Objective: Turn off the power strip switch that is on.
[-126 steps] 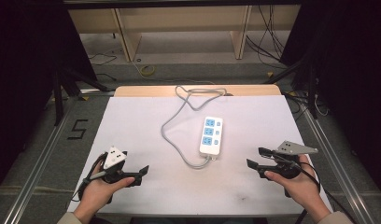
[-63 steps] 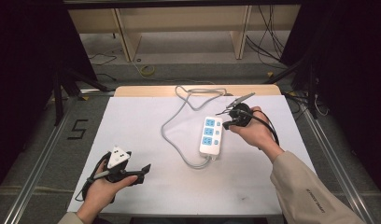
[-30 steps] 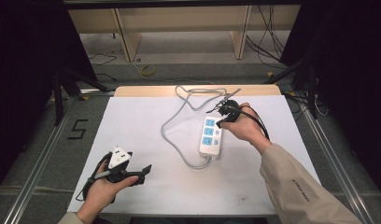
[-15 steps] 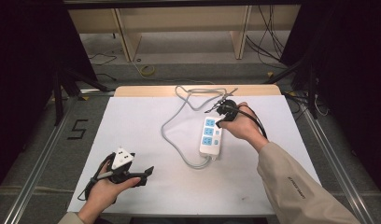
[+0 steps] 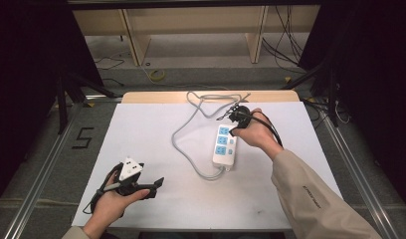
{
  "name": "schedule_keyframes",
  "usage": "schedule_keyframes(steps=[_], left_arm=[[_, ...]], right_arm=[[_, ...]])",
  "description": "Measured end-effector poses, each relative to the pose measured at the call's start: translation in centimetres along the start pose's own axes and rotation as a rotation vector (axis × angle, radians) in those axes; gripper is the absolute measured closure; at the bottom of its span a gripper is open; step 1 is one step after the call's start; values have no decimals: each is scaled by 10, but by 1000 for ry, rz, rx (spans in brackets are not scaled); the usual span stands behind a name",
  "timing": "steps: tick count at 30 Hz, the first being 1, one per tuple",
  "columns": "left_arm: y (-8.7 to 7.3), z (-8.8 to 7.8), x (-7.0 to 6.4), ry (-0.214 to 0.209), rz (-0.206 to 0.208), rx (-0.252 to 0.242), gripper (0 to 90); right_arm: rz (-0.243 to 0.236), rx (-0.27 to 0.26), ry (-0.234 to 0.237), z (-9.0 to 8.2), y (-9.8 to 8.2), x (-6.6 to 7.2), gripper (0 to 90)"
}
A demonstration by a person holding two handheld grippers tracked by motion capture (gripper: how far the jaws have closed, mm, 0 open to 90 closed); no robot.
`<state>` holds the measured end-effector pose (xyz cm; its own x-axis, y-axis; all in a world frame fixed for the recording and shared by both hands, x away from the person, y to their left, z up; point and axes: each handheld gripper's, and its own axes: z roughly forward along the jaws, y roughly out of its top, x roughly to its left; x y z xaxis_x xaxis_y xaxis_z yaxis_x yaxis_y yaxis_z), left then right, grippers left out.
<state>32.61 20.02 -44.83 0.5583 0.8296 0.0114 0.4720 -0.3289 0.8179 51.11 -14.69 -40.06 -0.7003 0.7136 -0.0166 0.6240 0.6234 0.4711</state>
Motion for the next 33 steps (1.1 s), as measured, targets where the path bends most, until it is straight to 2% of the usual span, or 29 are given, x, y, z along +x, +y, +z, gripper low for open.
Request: schedule_keyframes(steps=[33], left_arm=[[0,0,0,-4,-1,-1,151]], right_arm=[[9,66,7,20,4,-1,900]])
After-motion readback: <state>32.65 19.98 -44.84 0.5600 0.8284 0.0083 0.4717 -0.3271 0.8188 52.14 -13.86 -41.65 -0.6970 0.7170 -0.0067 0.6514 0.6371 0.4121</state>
